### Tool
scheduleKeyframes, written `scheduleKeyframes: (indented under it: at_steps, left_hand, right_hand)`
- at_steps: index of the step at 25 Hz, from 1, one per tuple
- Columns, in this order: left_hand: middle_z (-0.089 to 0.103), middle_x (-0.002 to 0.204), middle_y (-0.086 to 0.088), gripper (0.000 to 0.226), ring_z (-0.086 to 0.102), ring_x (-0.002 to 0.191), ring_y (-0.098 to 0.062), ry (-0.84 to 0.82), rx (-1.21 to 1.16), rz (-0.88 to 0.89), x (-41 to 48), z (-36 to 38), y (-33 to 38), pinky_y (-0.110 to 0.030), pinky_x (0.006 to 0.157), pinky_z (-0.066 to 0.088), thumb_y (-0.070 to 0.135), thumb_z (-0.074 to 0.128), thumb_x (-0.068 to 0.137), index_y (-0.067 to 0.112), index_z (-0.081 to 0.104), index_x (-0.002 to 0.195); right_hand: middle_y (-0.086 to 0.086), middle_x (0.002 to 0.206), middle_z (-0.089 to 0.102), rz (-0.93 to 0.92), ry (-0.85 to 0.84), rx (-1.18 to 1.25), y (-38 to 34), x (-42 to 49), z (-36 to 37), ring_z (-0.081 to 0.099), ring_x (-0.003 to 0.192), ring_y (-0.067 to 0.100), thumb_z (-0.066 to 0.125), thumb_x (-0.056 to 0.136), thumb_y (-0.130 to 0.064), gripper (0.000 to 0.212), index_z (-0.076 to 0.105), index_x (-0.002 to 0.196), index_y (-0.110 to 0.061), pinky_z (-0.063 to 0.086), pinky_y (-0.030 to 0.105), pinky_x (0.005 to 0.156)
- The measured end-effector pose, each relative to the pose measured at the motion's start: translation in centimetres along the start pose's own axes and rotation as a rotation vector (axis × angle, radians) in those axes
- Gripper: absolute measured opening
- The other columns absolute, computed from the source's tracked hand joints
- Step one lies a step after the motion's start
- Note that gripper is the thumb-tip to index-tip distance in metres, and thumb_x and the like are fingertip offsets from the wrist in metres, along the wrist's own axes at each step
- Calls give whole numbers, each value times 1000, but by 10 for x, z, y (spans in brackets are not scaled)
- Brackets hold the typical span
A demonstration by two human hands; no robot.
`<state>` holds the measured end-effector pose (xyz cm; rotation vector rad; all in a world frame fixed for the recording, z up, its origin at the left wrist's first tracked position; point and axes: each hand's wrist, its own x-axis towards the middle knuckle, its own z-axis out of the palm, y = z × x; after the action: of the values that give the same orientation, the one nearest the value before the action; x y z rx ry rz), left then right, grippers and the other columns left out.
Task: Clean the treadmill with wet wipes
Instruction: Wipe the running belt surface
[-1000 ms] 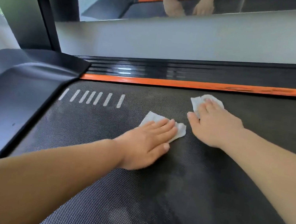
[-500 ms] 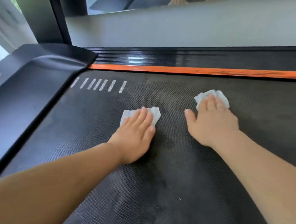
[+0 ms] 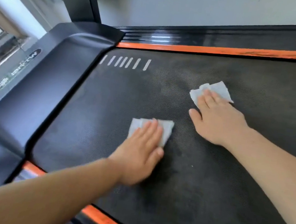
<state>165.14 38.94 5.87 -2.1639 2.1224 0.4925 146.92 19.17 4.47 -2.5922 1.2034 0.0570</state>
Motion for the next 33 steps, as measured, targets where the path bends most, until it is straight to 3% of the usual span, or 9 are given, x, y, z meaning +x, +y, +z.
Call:
scheduleKeyframes:
  at_steps: [2, 5, 7, 11, 14, 19, 24, 30, 33]
  left_hand:
    - [-18, 166, 2, 73, -21, 154, -12, -33, 27, 95, -35, 8, 11, -30, 124, -14, 55, 6, 101, 16, -4, 161]
    - [-16, 168, -2, 76, -20, 154, -15, 54, -15, -256, -33, 7, -16, -32, 125, -11, 57, 2, 98, 15, -2, 161]
    - [-16, 167, -2, 72, -23, 152, -15, 42, -60, -301, -35, 13, -10, -36, 126, -10, 54, 7, 101, 16, -1, 162]
    - [-11, 168, -3, 77, -16, 155, -17, -31, 48, -22, -63, 25, 4, -38, 128, -2, 57, 6, 98, 14, 3, 163]
    - [-9, 169, -7, 85, -14, 156, -19, -8, -28, -299, -59, 18, -5, -43, 127, 3, 60, -2, 92, 12, 2, 162]
    - [-7, 170, -7, 77, -15, 156, -19, -61, -9, -9, -106, 46, 71, -42, 127, 0, 53, 7, 98, 10, 5, 162]
    - [-10, 169, -15, 87, -16, 156, -24, 18, -53, -482, -111, 43, 70, -43, 127, -2, 58, -4, 92, 6, 1, 161]
    - [-20, 168, -4, 83, -22, 154, -17, -86, -20, -218, -129, 48, 90, -41, 127, 0, 60, -4, 91, 17, -6, 162]
    - [-19, 168, -6, 81, -21, 154, -22, -29, -54, -355, -102, 48, 87, -46, 127, -1, 59, 2, 93, 17, -5, 162]
  right_hand:
    - [5, 168, 23, -128, 3, 65, -16, -9, 4, 16, 156, 24, 11, 102, -55, 73, 29, 158, -13, 16, 40, 126]
    - [4, 165, 33, -510, -52, 89, -68, -55, 16, 26, 154, 20, 5, 94, -52, 81, 35, 157, -12, 16, 34, 127]
    - [4, 165, 32, -582, -111, 50, -80, -81, 25, 24, 154, 16, 8, 93, -53, 82, 39, 156, -12, 12, 31, 127]
    - [11, 165, 32, -318, 6, -49, -57, -95, 37, 23, 155, 23, 7, 96, -56, 83, 37, 156, -8, 17, 40, 127]
    - [13, 168, 20, -130, -4, -61, -41, -106, 31, 12, 158, 26, 3, 95, -63, 91, 25, 160, -5, 11, 41, 128]
    - [2, 167, 24, -503, -134, -8, -56, -183, 30, 19, 156, 14, 15, 98, -68, 84, 32, 160, -14, 14, 34, 128]
    - [4, 163, 34, -297, -7, -54, -36, -211, 36, 28, 153, 17, 11, 100, -66, 84, 43, 153, -9, 18, 34, 126]
    - [-7, 169, 14, -584, -261, 29, -44, -250, 29, 3, 156, 7, 3, 101, -67, 79, 26, 161, -21, 13, 36, 128]
    - [4, 167, 27, -377, -149, -24, -35, -256, 37, 17, 156, 16, 7, 101, -67, 85, 37, 157, -12, 22, 42, 126]
